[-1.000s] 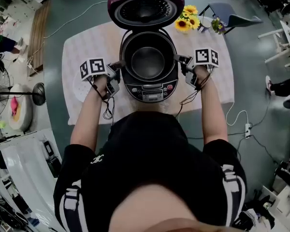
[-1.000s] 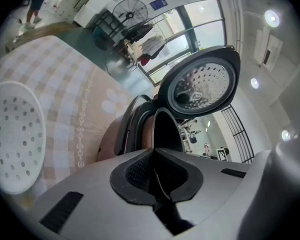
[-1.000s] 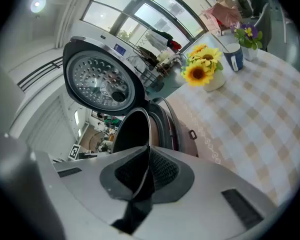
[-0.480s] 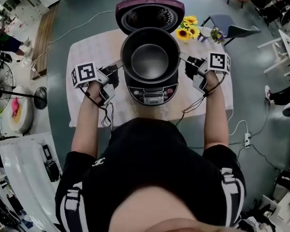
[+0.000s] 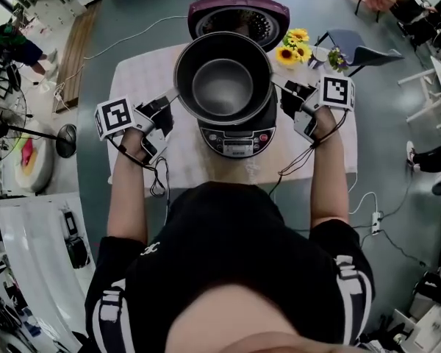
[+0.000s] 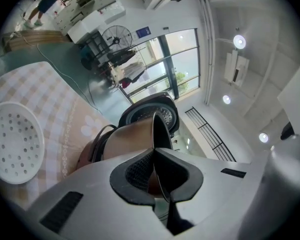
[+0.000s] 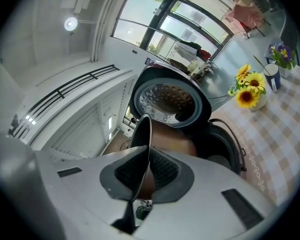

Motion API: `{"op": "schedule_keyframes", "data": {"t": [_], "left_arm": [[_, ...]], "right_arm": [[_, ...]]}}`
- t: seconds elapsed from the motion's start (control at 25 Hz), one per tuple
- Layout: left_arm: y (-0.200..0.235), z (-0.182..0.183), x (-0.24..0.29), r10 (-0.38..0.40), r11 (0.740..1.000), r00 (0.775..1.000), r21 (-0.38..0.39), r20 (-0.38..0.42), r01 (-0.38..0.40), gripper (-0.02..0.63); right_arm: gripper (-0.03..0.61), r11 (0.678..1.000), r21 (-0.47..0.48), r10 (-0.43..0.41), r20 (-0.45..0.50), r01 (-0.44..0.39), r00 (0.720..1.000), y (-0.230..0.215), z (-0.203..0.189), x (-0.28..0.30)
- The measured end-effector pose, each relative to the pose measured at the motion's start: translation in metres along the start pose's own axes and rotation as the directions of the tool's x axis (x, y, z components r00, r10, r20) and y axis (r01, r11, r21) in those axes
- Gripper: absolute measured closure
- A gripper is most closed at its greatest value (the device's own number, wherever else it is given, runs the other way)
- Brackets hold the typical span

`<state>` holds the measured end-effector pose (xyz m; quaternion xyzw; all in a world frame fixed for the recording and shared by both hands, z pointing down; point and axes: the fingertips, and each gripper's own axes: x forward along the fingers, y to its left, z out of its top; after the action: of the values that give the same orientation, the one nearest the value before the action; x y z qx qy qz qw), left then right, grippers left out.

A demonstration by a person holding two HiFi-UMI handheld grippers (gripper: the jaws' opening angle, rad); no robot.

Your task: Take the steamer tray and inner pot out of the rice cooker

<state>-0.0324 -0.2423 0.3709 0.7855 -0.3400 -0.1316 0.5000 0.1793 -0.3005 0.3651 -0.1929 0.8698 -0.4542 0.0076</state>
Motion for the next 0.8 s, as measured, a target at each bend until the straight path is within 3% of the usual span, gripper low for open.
{"op": "schedule_keyframes", "data": {"t": [0.36,0.52,0.8], "left_arm": [[-0.022,0.001,-0.068,0.009,1.000,0.989,0.014,0.150,-0.012,0.604],[-0.023,-0.002,-0.106,0.064,0.998,0.969,0.000,0.237,-0.066,0.604],[-0.015,-0.019,-0.160,0.147,0.989,0.936,-0.041,0.321,-0.141,0.604]], "right_arm": [[0.566,0.990,-0.038,0.136,-0.078,-0.139,0.988,0.045,-0.017,0.043],[0.566,0.978,-0.020,0.201,-0.153,-0.207,0.968,0.063,-0.032,0.072],[0.566,0.965,-0.010,0.254,-0.221,-0.262,0.942,0.083,-0.066,0.113]]}}
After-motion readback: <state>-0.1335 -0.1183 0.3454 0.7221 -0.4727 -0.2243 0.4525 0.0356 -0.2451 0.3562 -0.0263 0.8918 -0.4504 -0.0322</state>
